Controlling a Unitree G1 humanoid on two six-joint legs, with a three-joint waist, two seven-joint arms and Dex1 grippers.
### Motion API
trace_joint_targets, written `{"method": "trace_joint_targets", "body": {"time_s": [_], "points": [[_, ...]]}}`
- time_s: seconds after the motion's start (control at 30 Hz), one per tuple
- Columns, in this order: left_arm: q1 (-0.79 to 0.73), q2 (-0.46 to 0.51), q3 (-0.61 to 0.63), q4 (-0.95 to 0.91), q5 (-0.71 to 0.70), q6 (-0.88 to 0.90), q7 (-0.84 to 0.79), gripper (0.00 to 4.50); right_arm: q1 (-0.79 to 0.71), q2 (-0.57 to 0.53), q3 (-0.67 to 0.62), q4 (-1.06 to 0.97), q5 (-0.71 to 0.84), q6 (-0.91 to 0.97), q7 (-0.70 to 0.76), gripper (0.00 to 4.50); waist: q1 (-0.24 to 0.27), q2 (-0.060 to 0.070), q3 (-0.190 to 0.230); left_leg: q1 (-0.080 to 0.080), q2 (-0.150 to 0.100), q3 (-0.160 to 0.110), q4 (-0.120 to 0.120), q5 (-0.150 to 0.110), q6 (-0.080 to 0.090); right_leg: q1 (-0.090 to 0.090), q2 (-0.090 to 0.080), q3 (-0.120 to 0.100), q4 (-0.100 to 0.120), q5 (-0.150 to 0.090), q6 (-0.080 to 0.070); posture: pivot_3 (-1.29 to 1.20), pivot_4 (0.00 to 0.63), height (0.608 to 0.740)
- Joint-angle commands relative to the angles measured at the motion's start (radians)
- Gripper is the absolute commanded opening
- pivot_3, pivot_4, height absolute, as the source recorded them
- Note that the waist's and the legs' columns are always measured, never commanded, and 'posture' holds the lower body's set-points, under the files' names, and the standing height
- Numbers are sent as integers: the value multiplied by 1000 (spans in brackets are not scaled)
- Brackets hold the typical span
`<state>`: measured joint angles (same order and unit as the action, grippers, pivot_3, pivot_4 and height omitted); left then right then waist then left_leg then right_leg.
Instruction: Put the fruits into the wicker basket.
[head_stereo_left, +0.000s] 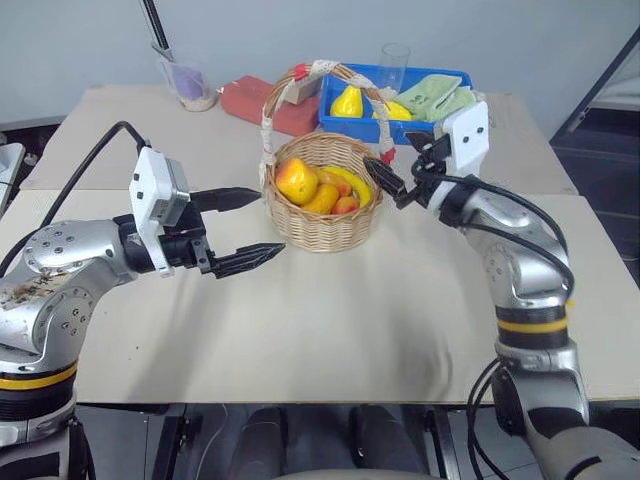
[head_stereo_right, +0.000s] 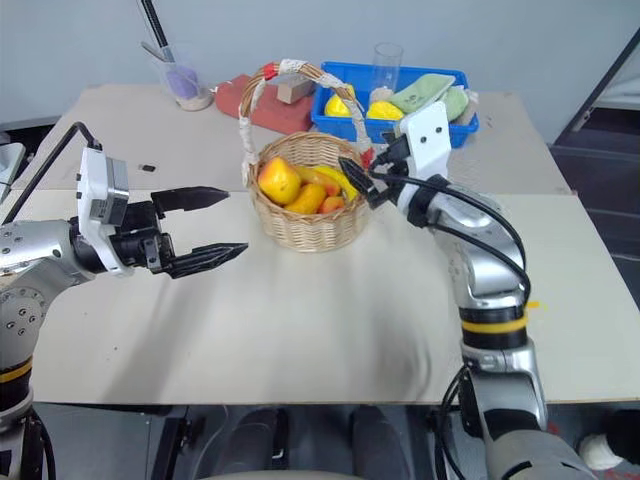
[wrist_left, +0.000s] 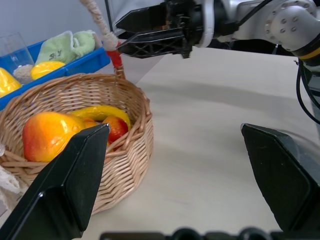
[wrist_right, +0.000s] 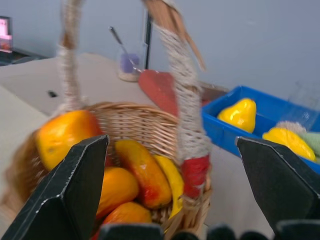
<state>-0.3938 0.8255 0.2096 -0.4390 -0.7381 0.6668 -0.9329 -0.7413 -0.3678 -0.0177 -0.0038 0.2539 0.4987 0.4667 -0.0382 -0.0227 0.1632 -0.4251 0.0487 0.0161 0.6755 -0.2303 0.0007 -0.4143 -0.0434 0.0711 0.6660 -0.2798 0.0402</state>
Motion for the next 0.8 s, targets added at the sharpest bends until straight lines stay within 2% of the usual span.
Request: {"method": "trace_joint_targets", "body": {"time_s": [0.03, 0.17, 0.2, 0.6, 0.8], "points": [[-13, 0, -1, -18, 6, -28, 3, 4500, -64, 14, -15, 97, -21, -73, -10, 4489, 0, 0, 0, 0, 0, 0, 0, 0, 0, 0, 0, 0, 0, 0, 0, 0, 150, 740], [-2, 0, -3, -25, 14, -38, 8, 4500, -104, 30, -20, 181, -18, -96, 1, 4489, -1, 0, 0, 0, 0, 1, 0, 0, 0, -1, -1, 0, 0, 0, 0, 0, 150, 740], [1, 0, -3, -26, 16, -40, 9, 4500, -111, 33, -24, 195, -16, -101, 0, 4243, -1, 0, 0, -1, 0, 1, 0, 0, 0, -2, -1, 0, 1, 0, 0, 0, 150, 740], [17, -2, -3, -1, 46, -77, 11, 4500, -129, 35, -31, 239, -21, -155, 6, 233, -2, 0, 0, -2, 0, 2, 0, 0, 0, -6, -1, 2, 7, 0, 0, 0, 150, 740], [11, -15, -11, 10, 56, -89, 13, 4500, -86, -64, -102, 209, -48, -238, -15, 170, 10, 0, 0, -5, 0, 2, 0, 0, 0, -7, -1, 1, 6, 0, 0, 0, 150, 740]]}}
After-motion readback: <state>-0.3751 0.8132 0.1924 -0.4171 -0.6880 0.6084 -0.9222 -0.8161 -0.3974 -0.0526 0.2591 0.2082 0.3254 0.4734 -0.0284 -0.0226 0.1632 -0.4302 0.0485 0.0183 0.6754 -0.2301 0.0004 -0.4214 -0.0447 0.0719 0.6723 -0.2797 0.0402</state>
